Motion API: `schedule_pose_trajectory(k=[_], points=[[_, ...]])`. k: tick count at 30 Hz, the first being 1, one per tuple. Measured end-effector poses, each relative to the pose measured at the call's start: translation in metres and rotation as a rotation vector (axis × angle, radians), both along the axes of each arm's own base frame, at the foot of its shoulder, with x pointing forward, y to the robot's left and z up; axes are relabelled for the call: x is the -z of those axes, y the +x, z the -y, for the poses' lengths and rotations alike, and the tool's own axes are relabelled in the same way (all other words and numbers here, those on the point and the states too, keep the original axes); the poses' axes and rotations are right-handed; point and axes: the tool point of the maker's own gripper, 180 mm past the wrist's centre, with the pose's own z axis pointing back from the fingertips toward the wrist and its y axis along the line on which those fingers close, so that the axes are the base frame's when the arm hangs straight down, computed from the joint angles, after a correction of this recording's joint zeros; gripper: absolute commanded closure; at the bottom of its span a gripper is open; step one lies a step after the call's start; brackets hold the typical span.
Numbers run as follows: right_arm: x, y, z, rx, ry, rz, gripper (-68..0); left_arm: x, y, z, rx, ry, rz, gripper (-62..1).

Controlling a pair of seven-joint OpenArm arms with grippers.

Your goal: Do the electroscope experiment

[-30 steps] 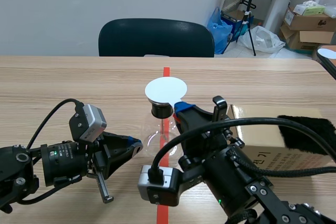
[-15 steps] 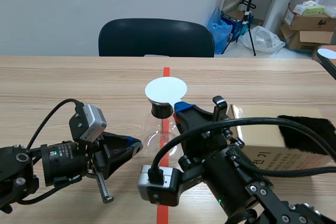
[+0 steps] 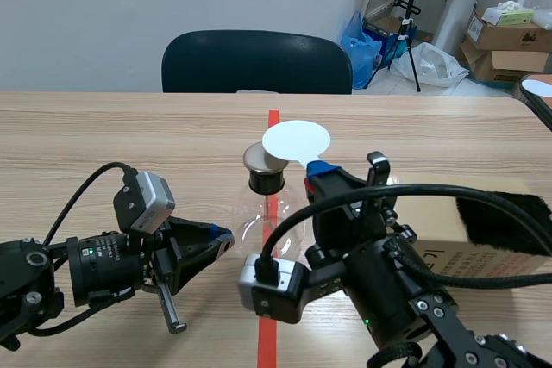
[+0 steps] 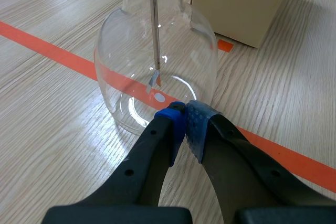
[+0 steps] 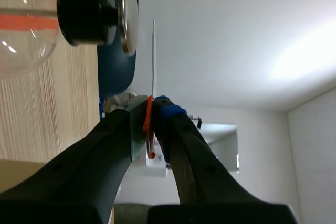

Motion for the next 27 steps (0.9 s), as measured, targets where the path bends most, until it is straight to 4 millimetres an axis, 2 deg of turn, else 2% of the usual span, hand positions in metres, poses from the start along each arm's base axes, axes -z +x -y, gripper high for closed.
schedule_pose_trajectory(k=[16,27], points=[[-0.001,0.015,0.047,0.275,0.008,0.006,-0.9,0.0,0.0,0.0,0.0,0.0,0.0,-2.7],[-0.002,0.016,0.059,0.34,0.009,0.008,-0.9,0.0,0.0,0.0,0.0,0.0,0.0,-2.8]])
